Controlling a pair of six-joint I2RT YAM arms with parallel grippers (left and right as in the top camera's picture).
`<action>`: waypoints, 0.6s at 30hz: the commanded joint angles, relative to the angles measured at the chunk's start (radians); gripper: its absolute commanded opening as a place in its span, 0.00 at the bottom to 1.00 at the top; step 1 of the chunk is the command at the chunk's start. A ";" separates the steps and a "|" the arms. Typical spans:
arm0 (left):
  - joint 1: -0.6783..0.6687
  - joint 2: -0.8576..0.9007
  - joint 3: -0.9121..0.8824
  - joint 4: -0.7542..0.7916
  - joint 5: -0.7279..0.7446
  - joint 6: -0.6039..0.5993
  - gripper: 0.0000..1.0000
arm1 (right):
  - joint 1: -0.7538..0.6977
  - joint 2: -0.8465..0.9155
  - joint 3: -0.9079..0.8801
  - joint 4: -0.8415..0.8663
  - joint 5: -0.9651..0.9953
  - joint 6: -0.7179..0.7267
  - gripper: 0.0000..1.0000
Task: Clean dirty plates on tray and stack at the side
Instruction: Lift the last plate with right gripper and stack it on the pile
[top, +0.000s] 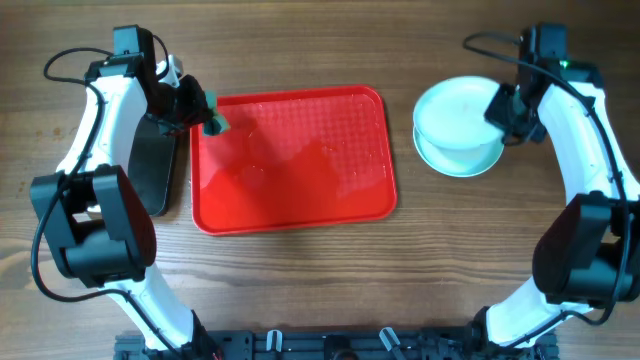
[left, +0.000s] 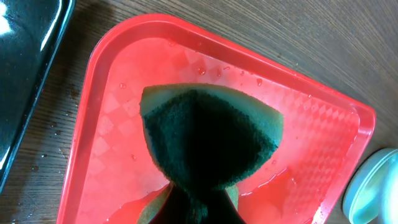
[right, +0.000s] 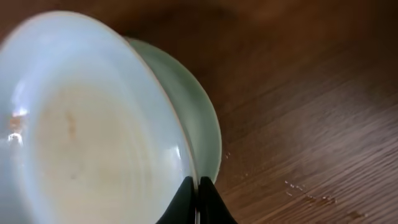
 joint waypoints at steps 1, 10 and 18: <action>-0.004 -0.008 0.009 0.002 -0.010 -0.005 0.04 | 0.002 -0.013 -0.101 0.047 -0.053 0.001 0.04; 0.000 -0.116 0.086 -0.063 -0.186 0.006 0.04 | 0.000 -0.029 -0.036 0.057 -0.230 -0.052 0.56; 0.070 -0.144 0.086 -0.112 -0.425 0.162 0.04 | 0.288 -0.012 0.033 0.187 -0.445 -0.201 0.67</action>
